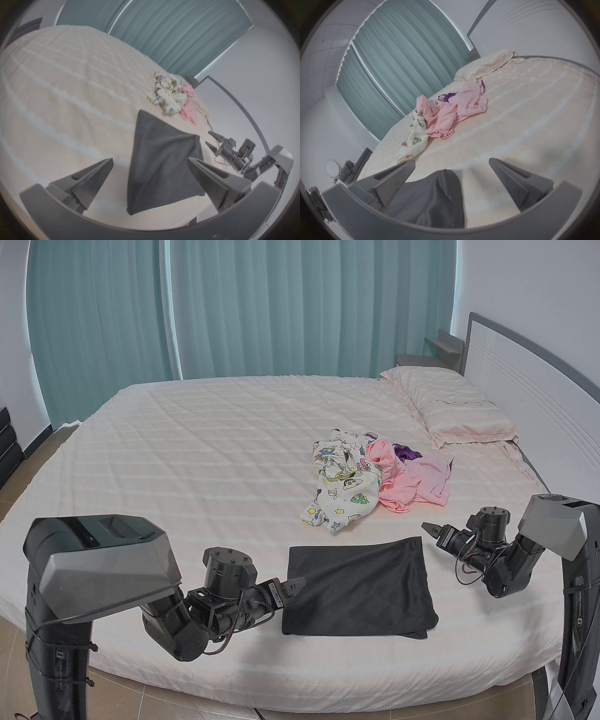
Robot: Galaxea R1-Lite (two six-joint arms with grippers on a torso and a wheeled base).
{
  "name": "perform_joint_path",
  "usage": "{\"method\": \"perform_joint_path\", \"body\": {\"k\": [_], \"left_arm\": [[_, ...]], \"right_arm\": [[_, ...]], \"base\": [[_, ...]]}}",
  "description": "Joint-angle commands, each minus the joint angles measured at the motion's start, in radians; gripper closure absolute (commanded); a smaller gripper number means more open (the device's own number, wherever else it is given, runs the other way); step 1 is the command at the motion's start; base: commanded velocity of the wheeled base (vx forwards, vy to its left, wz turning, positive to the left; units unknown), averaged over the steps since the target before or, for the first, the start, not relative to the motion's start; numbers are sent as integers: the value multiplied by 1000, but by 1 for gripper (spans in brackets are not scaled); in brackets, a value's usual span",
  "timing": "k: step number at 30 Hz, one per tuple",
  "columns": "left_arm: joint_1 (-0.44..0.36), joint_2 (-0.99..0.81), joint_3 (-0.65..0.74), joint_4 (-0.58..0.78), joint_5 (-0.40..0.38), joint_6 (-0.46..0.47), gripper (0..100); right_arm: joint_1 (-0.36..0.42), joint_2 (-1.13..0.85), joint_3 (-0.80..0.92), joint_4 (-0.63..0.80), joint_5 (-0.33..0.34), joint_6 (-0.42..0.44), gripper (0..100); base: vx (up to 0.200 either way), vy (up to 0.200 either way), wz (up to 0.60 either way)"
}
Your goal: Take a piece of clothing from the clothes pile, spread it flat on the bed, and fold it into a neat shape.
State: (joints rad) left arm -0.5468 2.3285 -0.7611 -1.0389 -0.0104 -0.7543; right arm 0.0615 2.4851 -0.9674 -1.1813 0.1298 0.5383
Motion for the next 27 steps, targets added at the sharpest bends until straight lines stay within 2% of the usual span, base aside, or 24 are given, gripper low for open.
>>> {"method": "perform_joint_path", "body": {"k": [1, 4, 8, 12, 14, 16, 20, 23, 25, 27], "left_arm": [[53, -219, 17, 45, 3, 26, 0], [77, -302, 40, 77, 3, 29, 0], [96, -471, 174, 74, 9, 33, 0], [96, -595, 292, 69, 66, 36, 0], [96, -716, 391, 69, 110, 50, 0], [94, -767, 428, 69, 112, 62, 0], [94, -974, 525, 83, 122, 104, 0], [84, -1089, 591, 83, 184, 127, 0], [80, -1163, 621, 83, 247, 150, 0], [80, -1163, 621, 83, 247, 150, 0]], "right_arm": [[-25, -245, 237, -61, -2, -1, 0], [-28, -325, 352, -107, -1, -1, 0], [-31, -496, 593, -242, 2, -9, 0], [-31, -669, 728, -255, 5, -17, 0], [-29, -835, 816, -247, 5, -29, 0], [-29, -890, 846, -244, 5, -38, 0], [-31, -1060, 909, -235, 5, -129, 0], [-25, -1174, 941, -196, 5, -172, 0], [-20, -1266, 967, -118, 5, -210, 0], [-20, -1266, 967, -118, 5, -210, 0]], "base": [[0, 0, 0], [0, 0, 0], [0, 0, 0], [0, 0, 0], [0, 0, 0], [0, 0, 0], [0, 0, 0], [0, 0, 0], [0, 0, 0], [0, 0, 0]]}}
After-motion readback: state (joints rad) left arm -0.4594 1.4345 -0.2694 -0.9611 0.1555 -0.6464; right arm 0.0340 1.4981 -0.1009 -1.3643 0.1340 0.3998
